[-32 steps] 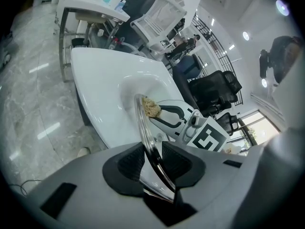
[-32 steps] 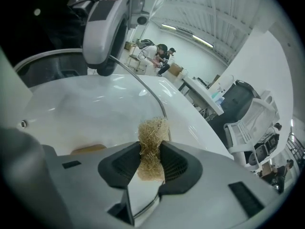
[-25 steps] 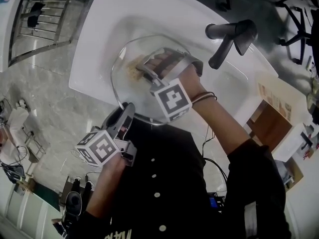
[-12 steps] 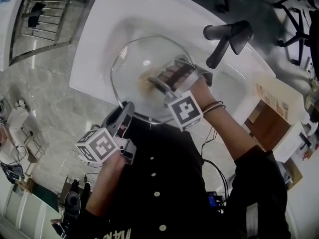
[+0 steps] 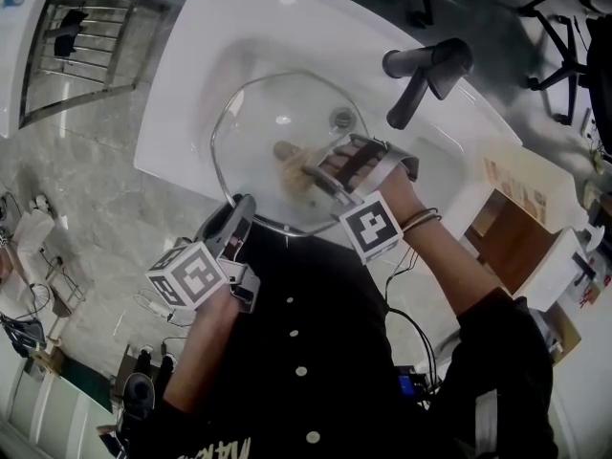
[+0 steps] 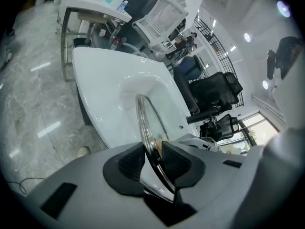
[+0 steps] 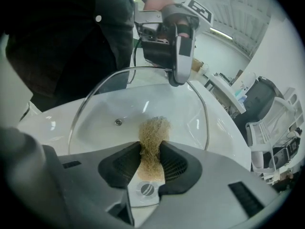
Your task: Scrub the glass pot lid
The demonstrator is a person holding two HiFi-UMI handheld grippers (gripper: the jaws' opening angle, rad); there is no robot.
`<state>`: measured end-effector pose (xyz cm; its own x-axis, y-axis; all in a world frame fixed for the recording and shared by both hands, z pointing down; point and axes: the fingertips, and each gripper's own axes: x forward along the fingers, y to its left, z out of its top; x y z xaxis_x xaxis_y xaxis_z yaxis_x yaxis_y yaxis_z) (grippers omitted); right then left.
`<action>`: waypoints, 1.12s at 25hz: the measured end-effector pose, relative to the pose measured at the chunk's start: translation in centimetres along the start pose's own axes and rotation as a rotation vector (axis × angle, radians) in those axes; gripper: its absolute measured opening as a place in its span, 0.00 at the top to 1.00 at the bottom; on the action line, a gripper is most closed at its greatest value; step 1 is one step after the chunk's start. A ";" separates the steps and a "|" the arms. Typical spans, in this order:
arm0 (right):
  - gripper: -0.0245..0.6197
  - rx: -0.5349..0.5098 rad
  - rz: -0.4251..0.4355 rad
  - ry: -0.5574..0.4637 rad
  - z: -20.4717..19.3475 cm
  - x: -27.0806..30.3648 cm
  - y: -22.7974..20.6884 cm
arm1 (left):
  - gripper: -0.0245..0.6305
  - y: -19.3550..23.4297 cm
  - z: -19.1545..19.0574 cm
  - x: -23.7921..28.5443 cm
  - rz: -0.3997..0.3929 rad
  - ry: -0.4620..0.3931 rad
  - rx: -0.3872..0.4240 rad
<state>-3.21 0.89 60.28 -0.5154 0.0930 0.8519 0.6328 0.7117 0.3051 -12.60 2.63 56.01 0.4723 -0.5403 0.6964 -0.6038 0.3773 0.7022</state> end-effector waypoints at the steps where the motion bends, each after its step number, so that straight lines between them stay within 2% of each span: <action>1: 0.75 0.003 0.008 0.001 -0.1 -0.3 0.4 | 0.77 0.0 0.0 0.0 0.000 0.000 0.001; 8: 0.75 0.034 0.057 -0.007 -0.1 -2.2 2.9 | 0.77 0.1 0.0 0.0 0.001 0.000 0.000; 16: 0.75 -0.017 0.245 -0.013 -0.7 -4.3 5.9 | 0.77 0.1 0.0 0.0 0.005 0.005 0.007; 23: 0.76 -0.025 0.373 -0.011 -0.9 -5.4 7.1 | 0.77 -0.3 -0.1 0.0 -0.010 0.016 0.012; 26: 0.75 -0.026 0.375 -0.004 -1.1 -5.5 6.8 | 0.77 -0.2 -0.2 0.1 -0.012 0.017 0.012; 28: 0.75 -0.018 0.307 -0.001 -0.8 -5.2 5.5 | 0.77 -0.1 -0.2 0.1 -0.016 0.011 0.004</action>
<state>3.43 3.76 57.89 -0.2994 0.3026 0.9049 0.7689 0.6380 0.0411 -12.38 2.75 56.03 0.4888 -0.5383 0.6865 -0.5986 0.3654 0.7128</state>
